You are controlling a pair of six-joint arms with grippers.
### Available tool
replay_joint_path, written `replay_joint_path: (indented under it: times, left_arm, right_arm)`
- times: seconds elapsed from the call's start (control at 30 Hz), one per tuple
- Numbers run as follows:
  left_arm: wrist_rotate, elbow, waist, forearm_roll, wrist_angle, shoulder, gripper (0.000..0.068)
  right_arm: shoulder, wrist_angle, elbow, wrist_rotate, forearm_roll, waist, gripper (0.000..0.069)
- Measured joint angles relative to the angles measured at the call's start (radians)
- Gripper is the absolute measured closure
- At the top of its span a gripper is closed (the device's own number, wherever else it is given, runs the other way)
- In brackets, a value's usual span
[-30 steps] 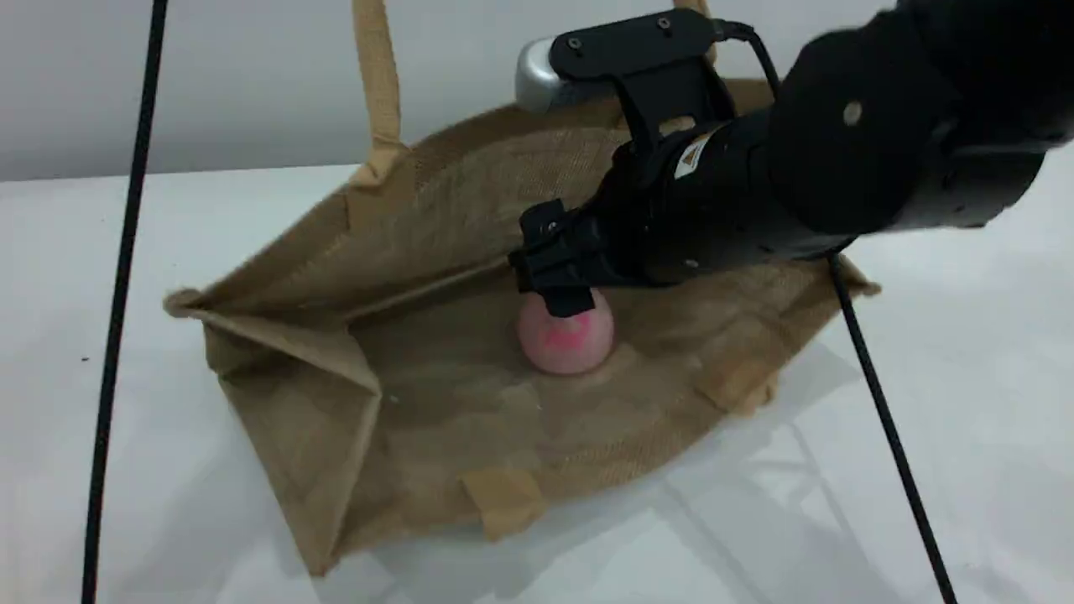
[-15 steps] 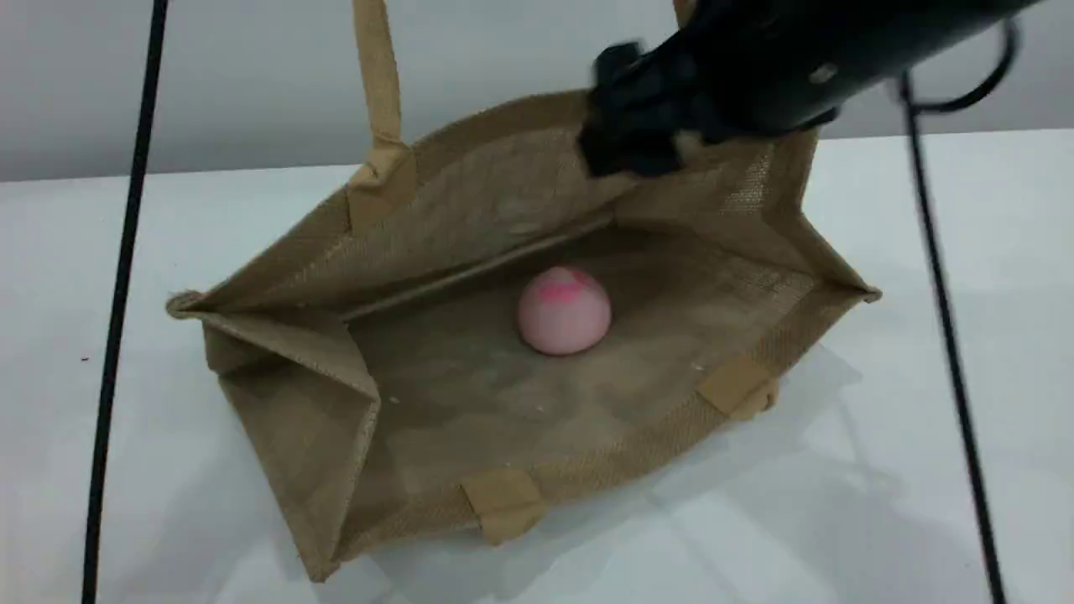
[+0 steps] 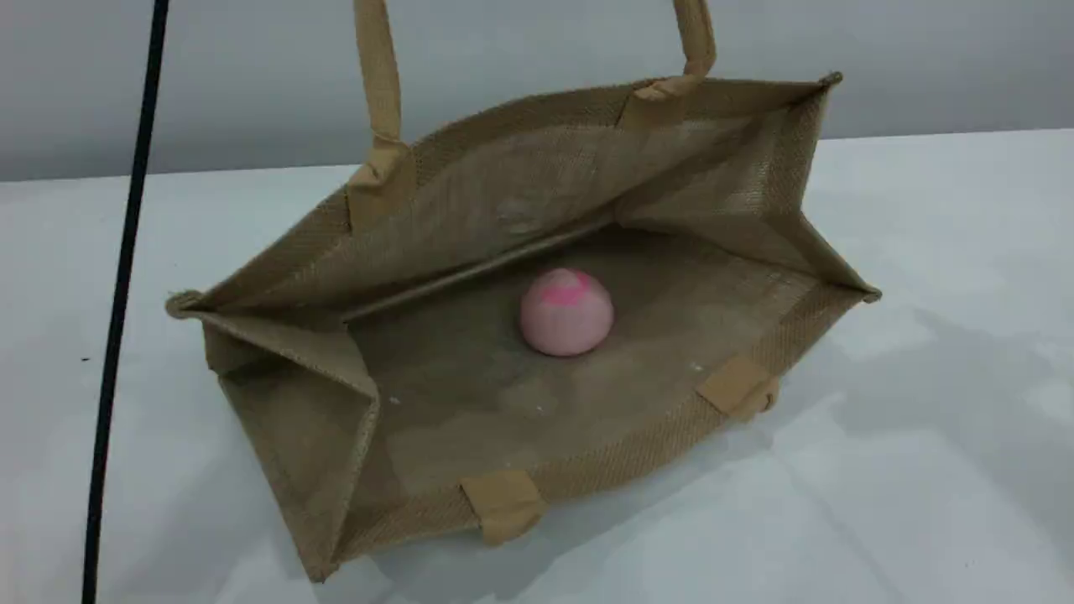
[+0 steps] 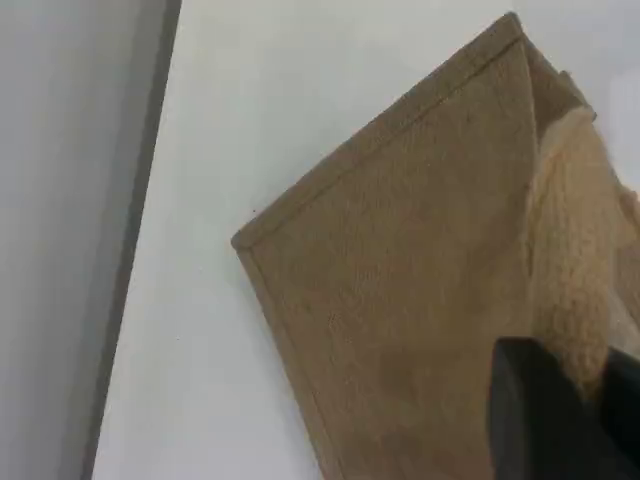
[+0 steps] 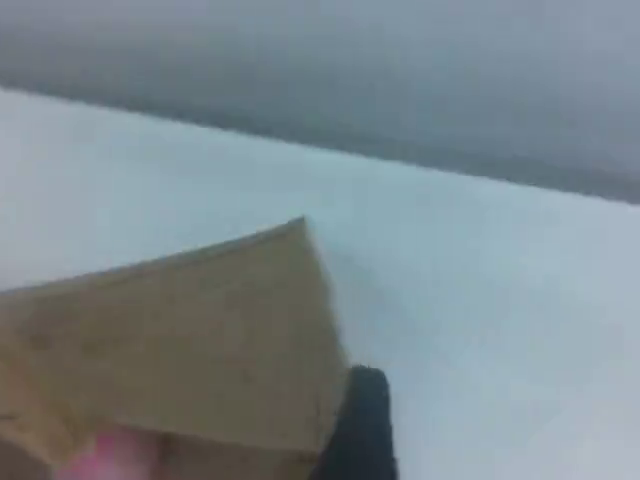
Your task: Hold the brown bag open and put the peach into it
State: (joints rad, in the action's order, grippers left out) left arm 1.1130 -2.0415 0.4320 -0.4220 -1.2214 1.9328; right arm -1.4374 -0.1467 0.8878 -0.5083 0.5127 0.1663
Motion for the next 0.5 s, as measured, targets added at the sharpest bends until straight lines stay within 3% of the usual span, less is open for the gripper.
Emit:
replay_joint_path:
  times: [0.2,0.37,0.5]
  left_arm:
    - [0.0,0.0,0.0,-0.025,0.0,0.0,0.0561]
    - [-0.001,0.0,0.0,-0.07,0.002,0.0,0.0393]
    - [-0.071,0.0,0.0,-0.073,0.002,0.0,0.0273]
  right_arm:
    - [0.001,-0.012,0.0,0.0,0.0,-0.01,0.0109]
    - [0.001,-0.011,0.0,0.0,0.0,-0.01,0.0109]
    - [0.001,-0.012,0.001,0.001,-0.004,-0.01,0.0109]
